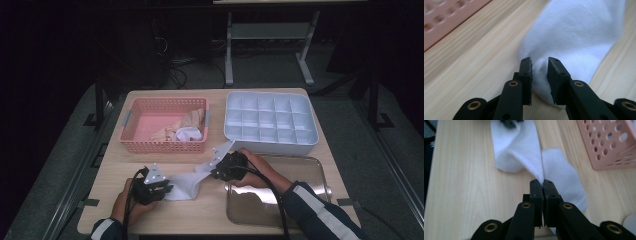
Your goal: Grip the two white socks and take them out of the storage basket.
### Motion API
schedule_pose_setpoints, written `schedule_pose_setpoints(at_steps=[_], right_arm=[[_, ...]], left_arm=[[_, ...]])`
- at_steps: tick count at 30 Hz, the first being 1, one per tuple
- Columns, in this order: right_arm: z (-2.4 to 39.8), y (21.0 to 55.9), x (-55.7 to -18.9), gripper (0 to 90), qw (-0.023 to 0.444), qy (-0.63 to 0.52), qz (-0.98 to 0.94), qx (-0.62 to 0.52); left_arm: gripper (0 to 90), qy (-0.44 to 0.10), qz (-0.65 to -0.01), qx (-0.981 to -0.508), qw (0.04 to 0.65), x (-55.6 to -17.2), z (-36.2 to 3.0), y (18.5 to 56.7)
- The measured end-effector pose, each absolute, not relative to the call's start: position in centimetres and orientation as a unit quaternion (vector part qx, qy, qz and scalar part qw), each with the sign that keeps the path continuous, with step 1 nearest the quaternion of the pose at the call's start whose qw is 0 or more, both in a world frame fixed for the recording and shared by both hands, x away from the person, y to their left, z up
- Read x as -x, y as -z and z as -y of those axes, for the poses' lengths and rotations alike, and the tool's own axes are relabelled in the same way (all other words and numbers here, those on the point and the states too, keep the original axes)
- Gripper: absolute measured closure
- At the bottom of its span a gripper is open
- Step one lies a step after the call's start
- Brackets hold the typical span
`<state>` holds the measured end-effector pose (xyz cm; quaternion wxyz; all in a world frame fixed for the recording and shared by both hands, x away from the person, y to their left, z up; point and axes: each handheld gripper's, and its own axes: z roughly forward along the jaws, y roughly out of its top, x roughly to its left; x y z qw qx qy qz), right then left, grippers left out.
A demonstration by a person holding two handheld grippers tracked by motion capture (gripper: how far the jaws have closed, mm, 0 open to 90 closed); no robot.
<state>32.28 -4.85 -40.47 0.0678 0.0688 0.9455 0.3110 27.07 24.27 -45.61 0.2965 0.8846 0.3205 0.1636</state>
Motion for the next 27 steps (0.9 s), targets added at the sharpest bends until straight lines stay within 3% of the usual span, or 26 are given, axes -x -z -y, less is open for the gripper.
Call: schedule_pose_setpoints(at_steps=[7, 10, 11, 12, 13, 14, 17, 22, 27], right_arm=[[4.9, 40.0, -31.9, 89.3, 0.032, -0.310, -0.948, -0.059], [4.5, 40.4, -32.0, 80.4, 0.049, -0.308, -0.949, -0.056], [4.2, 40.8, -31.9, 71.7, 0.042, -0.314, -0.947, -0.047], [4.2, 40.8, -31.9, 71.7, 0.042, -0.314, -0.947, -0.047], [3.8, 41.3, -31.8, 62.8, 0.045, -0.325, -0.944, -0.045], [3.8, 41.3, -31.8, 62.8, 0.045, -0.325, -0.944, -0.045], [2.6, 43.0, -32.1, 51.9, 0.019, -0.338, -0.941, -0.029], [2.0, 44.1, -32.2, 48.7, 0.009, -0.332, -0.943, -0.020], [1.8, 45.0, -32.5, 51.6, 0.010, -0.321, -0.947, -0.020]], left_arm=[[73.2, -0.179, -0.361, -0.870, 0.286, -27.9, -27.3, 45.6], [71.6, -0.182, -0.366, -0.867, 0.284, -28.1, -27.9, 45.6], [68.9, -0.184, -0.373, -0.863, 0.287, -28.2, -28.0, 45.6], [68.9, -0.186, -0.371, -0.864, 0.285, -28.3, -28.1, 45.6], [62.8, -0.190, -0.377, -0.859, 0.289, -28.2, -28.1, 45.5], [61.6, -0.190, -0.377, -0.859, 0.289, -28.2, -28.1, 45.5], [54.7, -0.169, -0.348, -0.855, 0.345, -27.0, -27.4, 44.0], [43.8, -0.134, -0.302, -0.862, 0.385, -25.2, -24.5, 43.1], [46.7, -0.096, -0.281, -0.888, 0.352, -25.1, -22.2, 45.2]])
